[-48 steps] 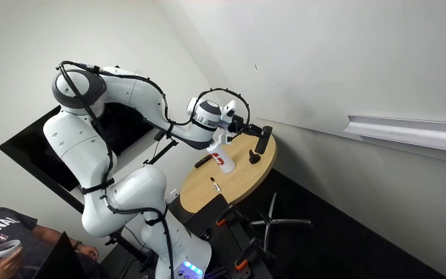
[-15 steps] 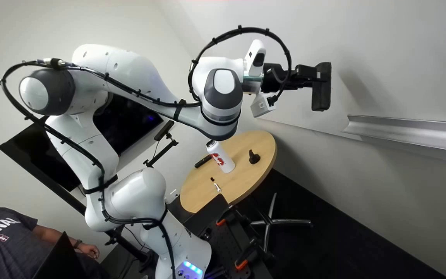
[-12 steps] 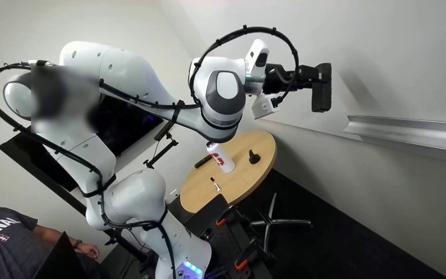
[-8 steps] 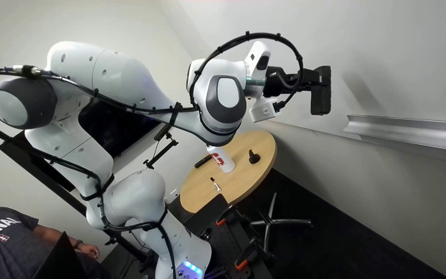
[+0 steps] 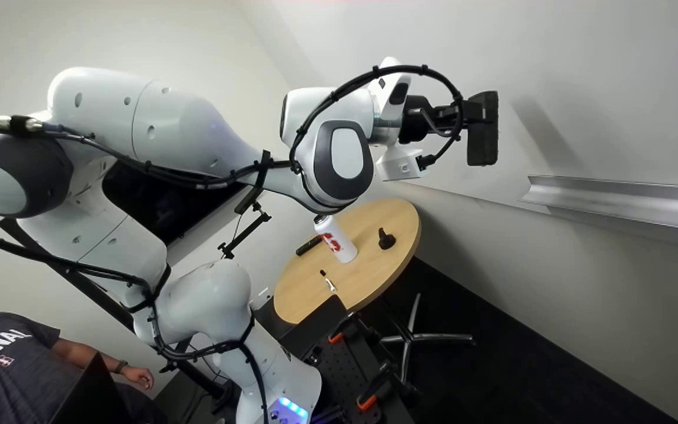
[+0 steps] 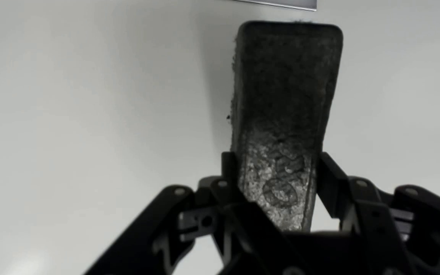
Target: Pick up the whiteboard eraser and put it on the whiteboard
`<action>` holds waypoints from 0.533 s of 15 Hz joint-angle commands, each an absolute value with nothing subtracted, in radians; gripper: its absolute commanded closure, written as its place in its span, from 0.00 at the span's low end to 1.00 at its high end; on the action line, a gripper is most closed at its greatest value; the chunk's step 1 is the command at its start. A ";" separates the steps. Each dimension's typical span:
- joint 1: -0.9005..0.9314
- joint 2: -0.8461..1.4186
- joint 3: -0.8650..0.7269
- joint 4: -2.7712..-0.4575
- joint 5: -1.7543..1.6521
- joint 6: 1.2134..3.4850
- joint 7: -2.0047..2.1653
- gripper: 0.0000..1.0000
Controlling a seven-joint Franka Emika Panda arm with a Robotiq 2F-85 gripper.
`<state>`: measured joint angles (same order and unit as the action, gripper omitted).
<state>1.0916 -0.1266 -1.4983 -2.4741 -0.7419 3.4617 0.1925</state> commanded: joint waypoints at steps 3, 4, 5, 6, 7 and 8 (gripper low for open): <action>1.273 -0.220 -1.709 -2.495 -0.688 3.462 0.022 0.72; 1.316 -0.232 -1.762 -2.496 -0.676 3.462 -0.009 0.72; 1.361 -0.246 -1.816 -2.494 -0.662 3.462 -0.042 0.72; 1.409 -0.262 -1.869 -2.490 -0.646 3.462 -0.077 0.72; 1.460 -0.279 -1.921 -2.484 -0.628 3.462 -0.112 0.72; 1.513 -0.291 -1.974 -2.478 -0.607 3.462 -0.145 0.72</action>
